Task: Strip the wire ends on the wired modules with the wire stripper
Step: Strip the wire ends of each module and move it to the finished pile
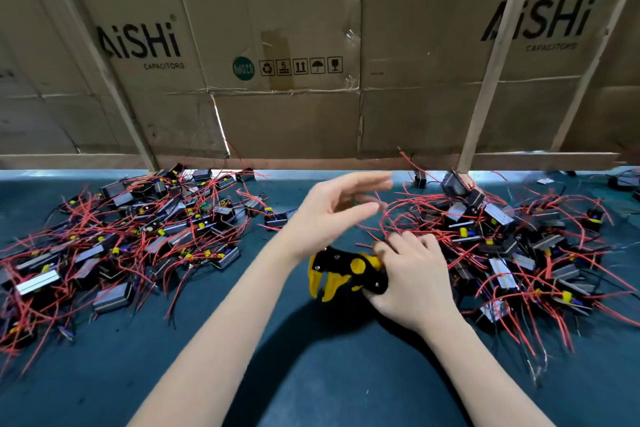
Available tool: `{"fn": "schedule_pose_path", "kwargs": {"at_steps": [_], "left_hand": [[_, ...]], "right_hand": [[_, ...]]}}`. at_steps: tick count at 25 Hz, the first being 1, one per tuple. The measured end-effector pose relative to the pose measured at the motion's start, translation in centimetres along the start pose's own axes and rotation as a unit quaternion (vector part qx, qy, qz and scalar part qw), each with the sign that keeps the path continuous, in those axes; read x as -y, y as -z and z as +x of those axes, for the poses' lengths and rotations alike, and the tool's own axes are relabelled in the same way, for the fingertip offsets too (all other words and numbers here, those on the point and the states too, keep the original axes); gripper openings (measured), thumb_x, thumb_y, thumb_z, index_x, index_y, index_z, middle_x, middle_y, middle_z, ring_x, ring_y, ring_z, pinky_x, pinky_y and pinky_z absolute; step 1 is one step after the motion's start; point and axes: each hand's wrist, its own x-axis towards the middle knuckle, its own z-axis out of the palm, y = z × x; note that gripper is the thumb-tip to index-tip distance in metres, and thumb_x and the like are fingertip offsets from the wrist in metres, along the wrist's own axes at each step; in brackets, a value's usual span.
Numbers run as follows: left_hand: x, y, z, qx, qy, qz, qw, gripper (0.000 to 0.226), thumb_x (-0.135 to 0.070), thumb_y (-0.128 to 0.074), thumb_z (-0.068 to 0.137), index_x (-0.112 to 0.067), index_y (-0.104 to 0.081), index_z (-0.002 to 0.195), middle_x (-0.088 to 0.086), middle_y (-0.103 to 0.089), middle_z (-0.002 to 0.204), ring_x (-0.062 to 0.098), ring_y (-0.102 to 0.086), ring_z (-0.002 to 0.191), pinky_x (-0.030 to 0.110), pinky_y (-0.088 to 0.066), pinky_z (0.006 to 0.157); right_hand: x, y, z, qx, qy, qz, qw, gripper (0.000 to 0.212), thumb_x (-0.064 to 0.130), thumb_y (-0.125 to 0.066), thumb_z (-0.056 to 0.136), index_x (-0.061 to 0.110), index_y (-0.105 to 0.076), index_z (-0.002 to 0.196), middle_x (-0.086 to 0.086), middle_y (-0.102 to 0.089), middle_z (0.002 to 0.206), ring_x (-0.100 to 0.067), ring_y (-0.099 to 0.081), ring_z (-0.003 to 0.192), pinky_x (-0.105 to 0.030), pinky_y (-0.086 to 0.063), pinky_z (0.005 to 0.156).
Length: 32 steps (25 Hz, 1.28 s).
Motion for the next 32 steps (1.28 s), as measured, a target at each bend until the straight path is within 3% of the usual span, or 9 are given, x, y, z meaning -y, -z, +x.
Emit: {"fn": "schedule_pose_path", "kwargs": {"at_steps": [3,6,10,13,17,23,26,29,32], "left_hand": [[2.7,4.8,-2.8,-0.242,0.030,0.069,0.967,0.029,0.009,-0.052,0.092,-0.006,-0.068,0.112,0.004,-0.073,0.101,0.011,-0.068,0.084,0.025,-0.050,0.083],[5.7,9.3,-6.1,-0.425,0.080,0.229,0.872,0.024,0.003,-0.054,0.090,-0.011,-0.070,0.103,0.002,-0.072,0.092,0.015,-0.066,0.086,0.037,-0.052,0.086],[8.3,14.1,-10.5,-0.485,0.249,0.444,0.711,0.014,-0.012,-0.059,0.088,-0.011,-0.069,0.098,0.015,-0.070,0.096,0.037,-0.061,0.093,0.044,-0.048,0.082],[8.9,15.5,-12.1,-0.373,0.418,0.408,0.721,0.022,-0.031,-0.065,0.088,-0.014,-0.071,0.101,0.016,-0.069,0.105,0.039,-0.060,0.102,0.044,-0.051,0.086],[8.7,15.4,-12.3,-0.324,0.427,0.436,0.722,0.030,-0.038,-0.072,0.083,-0.022,-0.071,0.108,0.008,-0.070,0.112,0.033,-0.061,0.110,0.042,-0.046,0.095],[9.1,14.9,-11.7,-0.351,0.410,0.460,0.705,0.020,-0.029,-0.070,0.084,-0.018,-0.071,0.101,0.014,-0.065,0.111,0.038,-0.055,0.109,0.043,-0.039,0.092],[9.1,14.4,-11.4,-0.342,0.395,0.471,0.710,0.013,-0.031,-0.067,0.086,-0.020,-0.067,0.093,0.010,-0.066,0.101,0.036,-0.055,0.108,0.042,-0.036,0.093],[9.3,14.2,-11.3,-0.342,0.398,0.468,0.711,0.009,-0.030,-0.064,0.089,-0.022,-0.060,0.089,0.005,-0.066,0.080,0.032,-0.061,0.097,0.039,-0.030,0.094],[9.3,13.8,-11.1,-0.354,0.377,0.500,0.694,0.014,-0.027,-0.063,0.085,-0.018,-0.062,0.096,0.010,-0.069,0.092,0.034,-0.058,0.103,0.040,-0.029,0.094]], "right_hand": [[-0.4,-0.2,0.1,-0.021,-0.038,0.011,0.999,0.045,0.051,-0.074,0.054,0.015,-0.064,0.078,-0.002,-0.058,0.074,-0.029,-0.058,0.073,-0.039,-0.035,0.070],[-0.5,0.1,0.2,-0.047,-0.081,0.055,0.994,0.042,0.053,-0.061,0.059,0.015,-0.062,0.077,0.000,-0.056,0.073,-0.029,-0.056,0.071,-0.038,-0.034,0.068],[0.0,0.4,0.4,-0.077,-0.107,0.302,0.944,0.030,0.050,-0.065,0.073,0.026,-0.048,0.068,0.008,-0.045,0.064,-0.012,-0.044,0.061,-0.030,-0.036,0.061],[1.0,0.3,0.3,-0.043,-0.104,0.453,0.885,0.034,0.050,-0.064,0.081,0.022,-0.051,0.068,0.001,-0.049,0.064,-0.016,-0.044,0.060,-0.032,-0.040,0.060],[1.5,0.3,0.3,0.005,-0.099,0.461,0.882,0.044,0.057,-0.058,0.083,0.013,-0.058,0.075,-0.008,-0.056,0.069,-0.028,-0.052,0.067,-0.047,-0.045,0.067],[-0.2,0.3,0.6,-0.028,-0.164,0.263,0.950,0.045,0.064,-0.053,0.087,0.022,-0.055,0.072,0.006,-0.059,0.062,-0.022,-0.056,0.061,-0.039,-0.044,0.060],[-0.7,0.1,0.6,-0.076,-0.245,0.305,0.917,0.044,0.063,-0.049,0.081,0.021,-0.058,0.075,0.007,-0.063,0.065,-0.023,-0.059,0.067,-0.034,-0.041,0.065],[-0.9,0.1,0.3,-0.093,-0.238,0.496,0.830,0.036,0.053,-0.057,0.084,0.018,-0.065,0.080,0.001,-0.068,0.072,-0.024,-0.060,0.072,-0.030,-0.047,0.073],[-0.2,0.5,0.6,-0.050,-0.227,0.602,0.764,0.037,0.045,-0.057,0.087,0.010,-0.068,0.083,-0.011,-0.069,0.074,-0.028,-0.065,0.071,-0.034,-0.053,0.070]]}}
